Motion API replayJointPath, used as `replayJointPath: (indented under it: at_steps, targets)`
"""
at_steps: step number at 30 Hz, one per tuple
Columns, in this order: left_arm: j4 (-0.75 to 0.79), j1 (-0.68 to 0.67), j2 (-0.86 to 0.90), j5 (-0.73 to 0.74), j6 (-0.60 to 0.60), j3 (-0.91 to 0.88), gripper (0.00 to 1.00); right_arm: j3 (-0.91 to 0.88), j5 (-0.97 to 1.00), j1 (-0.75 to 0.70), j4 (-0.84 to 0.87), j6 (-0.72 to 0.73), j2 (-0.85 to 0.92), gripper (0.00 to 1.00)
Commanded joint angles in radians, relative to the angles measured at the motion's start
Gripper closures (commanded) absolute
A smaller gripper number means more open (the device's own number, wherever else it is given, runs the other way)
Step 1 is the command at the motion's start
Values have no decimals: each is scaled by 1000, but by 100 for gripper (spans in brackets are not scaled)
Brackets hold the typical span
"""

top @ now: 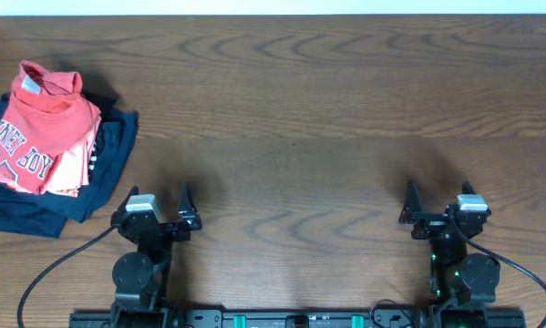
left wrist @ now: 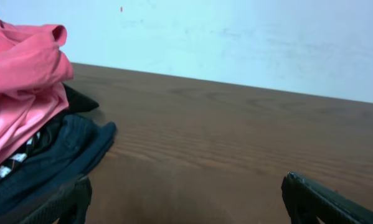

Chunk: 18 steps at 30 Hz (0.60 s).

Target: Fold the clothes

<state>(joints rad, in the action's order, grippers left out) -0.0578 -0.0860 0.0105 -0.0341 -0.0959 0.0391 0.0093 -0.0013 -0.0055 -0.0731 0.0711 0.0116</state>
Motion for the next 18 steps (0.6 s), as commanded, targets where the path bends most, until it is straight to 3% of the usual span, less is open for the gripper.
replayJointPath:
  at_steps: [1, 14, 18]
  targets:
    - [-8, 6, -9, -19, 17, -35, 2, -4, -3, -14, -2, 2, -6, 1]
    - [82, 6, -10, -19, 13, -35, 2, -4, -3, -14, -2, 2, -6, 1]
    - [-17, 6, -9, -7, 11, -35, 2, -4, -3, -14, -2, 2, -6, 1]
